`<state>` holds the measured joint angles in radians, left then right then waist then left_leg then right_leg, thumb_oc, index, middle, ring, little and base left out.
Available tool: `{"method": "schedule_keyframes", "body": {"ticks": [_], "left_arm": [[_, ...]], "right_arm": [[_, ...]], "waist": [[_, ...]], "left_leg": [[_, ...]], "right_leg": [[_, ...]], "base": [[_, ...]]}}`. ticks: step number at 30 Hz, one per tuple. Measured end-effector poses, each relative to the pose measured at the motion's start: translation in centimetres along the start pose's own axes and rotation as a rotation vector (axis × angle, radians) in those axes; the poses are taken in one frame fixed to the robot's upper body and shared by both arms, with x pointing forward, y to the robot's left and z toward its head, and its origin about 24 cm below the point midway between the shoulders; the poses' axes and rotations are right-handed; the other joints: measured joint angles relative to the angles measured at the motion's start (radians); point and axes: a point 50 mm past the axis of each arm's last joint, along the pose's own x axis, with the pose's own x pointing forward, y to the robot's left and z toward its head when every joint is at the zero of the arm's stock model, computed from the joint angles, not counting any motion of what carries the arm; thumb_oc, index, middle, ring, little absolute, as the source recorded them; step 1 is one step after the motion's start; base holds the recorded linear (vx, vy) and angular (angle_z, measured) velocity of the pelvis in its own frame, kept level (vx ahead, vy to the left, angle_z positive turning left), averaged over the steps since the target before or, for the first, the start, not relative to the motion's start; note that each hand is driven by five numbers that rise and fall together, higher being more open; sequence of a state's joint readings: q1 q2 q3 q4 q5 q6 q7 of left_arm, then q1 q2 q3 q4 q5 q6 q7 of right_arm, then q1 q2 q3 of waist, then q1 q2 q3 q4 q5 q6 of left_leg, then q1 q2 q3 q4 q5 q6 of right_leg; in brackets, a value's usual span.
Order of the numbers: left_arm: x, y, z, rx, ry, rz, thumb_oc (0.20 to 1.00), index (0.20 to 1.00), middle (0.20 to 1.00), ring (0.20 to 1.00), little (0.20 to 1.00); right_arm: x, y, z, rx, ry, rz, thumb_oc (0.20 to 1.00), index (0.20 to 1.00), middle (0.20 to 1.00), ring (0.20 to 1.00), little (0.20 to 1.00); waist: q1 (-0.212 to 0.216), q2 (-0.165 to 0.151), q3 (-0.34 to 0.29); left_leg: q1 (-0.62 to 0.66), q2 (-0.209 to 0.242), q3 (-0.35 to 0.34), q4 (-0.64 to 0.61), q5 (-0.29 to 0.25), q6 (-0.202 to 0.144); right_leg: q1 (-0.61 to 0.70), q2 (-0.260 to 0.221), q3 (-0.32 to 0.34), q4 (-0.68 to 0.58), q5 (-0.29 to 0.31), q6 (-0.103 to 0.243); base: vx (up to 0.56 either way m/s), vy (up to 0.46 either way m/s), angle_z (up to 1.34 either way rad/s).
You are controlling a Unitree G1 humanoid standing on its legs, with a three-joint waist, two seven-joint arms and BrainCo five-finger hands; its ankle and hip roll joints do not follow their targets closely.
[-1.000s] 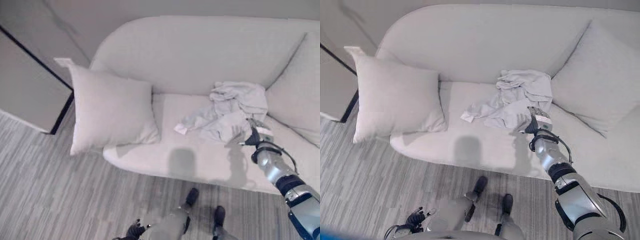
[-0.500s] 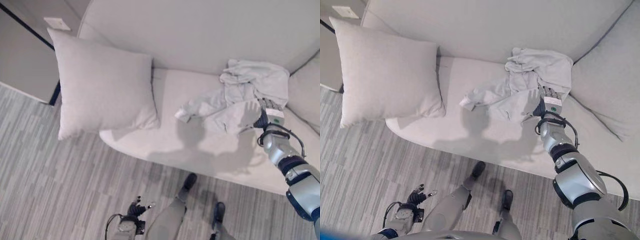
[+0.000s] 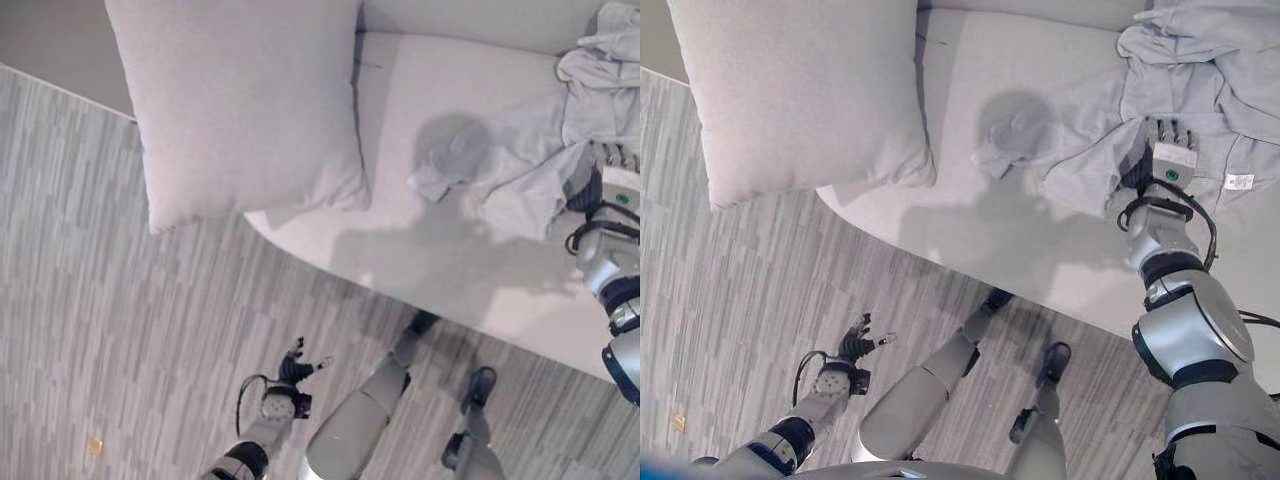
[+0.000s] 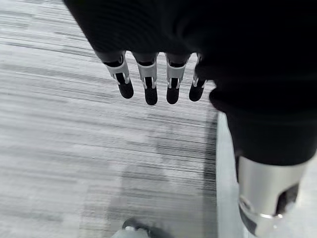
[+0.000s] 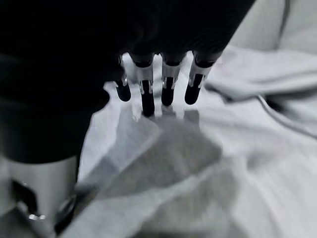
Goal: Hang the clothes on the sofa on the clothes rack.
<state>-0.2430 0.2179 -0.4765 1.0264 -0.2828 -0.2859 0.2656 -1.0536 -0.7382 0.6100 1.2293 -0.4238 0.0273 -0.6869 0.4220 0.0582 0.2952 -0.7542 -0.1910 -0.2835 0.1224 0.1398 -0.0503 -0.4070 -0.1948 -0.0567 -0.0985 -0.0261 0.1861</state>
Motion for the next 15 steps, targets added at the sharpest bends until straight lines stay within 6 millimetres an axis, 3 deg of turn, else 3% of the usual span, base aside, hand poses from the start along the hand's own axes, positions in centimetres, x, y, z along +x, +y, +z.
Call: {"method": "schedule_keyframes", "body": {"ticks": [3, 7, 10, 13, 15], "left_arm": [[0.0, -0.3, 0.5, 0.072, -0.041, -0.017, 1.0, 1.0, 1.0, 1.0, 1.0], [0.0, -0.7, 1.1, 0.112, -0.078, -0.017, 1.0, 1.0, 1.0, 1.0, 1.0], [0.1, -1.0, 2.1, 0.147, -0.134, -0.037, 1.0, 1.0, 1.0, 1.0, 1.0], [0.1, -1.1, 2.4, 0.167, -0.154, -0.028, 1.0, 1.0, 1.0, 1.0, 1.0], [0.1, -1.3, 2.7, 0.176, -0.171, -0.037, 1.0, 1.0, 1.0, 1.0, 1.0]], "right_arm": [[0.7, -1.0, 0.0, -0.021, 0.002, -0.057, 1.0, 1.0, 1.0, 1.0, 1.0], [0.4, -0.8, -0.2, -0.054, 0.002, -0.065, 1.0, 1.0, 1.0, 1.0, 1.0], [-0.2, 0.1, 0.2, -0.052, -0.001, -0.038, 1.0, 1.0, 1.0, 1.0, 1.0], [-1.7, 2.3, 0.8, -0.066, 0.006, 0.04, 1.0, 1.0, 1.0, 1.0, 1.0], [-1.6, 2.3, 1.7, -0.045, 0.002, 0.038, 1.0, 1.0, 1.0, 1.0, 1.0]], "waist": [[-0.006, -0.002, 0.001], [-0.007, -0.005, 0.002], [-0.008, -0.006, 0.003], [-0.015, -0.017, 0.009], [-0.036, -0.021, 0.011]], "left_leg": [[-0.04, 0.002, 0.001, 0.032, -0.035, -0.013], [-0.086, -0.003, 0.005, 0.065, -0.037, -0.011], [-0.107, -0.003, 0.012, 0.085, -0.04, -0.002], [-0.112, -0.002, 0.026, 0.09, -0.046, -0.006], [-0.135, -0.001, 0.024, 0.092, -0.045, -0.006]], "right_leg": [[-0.049, 0.002, 0.002, 0.042, -0.009, 0.017], [-0.113, -0.002, 0.004, 0.118, -0.038, 0.022], [-0.143, -0.004, 0.005, 0.157, -0.051, 0.026], [-0.171, -0.013, 0.005, 0.201, -0.063, 0.031], [-0.214, -0.013, 0.005, 0.244, -0.077, 0.031]], "base": [[0.05, 0.065, -0.11], [0.03, 0.032, -0.03], [0.0, 0.015, -0.07], [-0.03, 0.013, -0.11], [-0.05, 0.005, -0.04]]}}
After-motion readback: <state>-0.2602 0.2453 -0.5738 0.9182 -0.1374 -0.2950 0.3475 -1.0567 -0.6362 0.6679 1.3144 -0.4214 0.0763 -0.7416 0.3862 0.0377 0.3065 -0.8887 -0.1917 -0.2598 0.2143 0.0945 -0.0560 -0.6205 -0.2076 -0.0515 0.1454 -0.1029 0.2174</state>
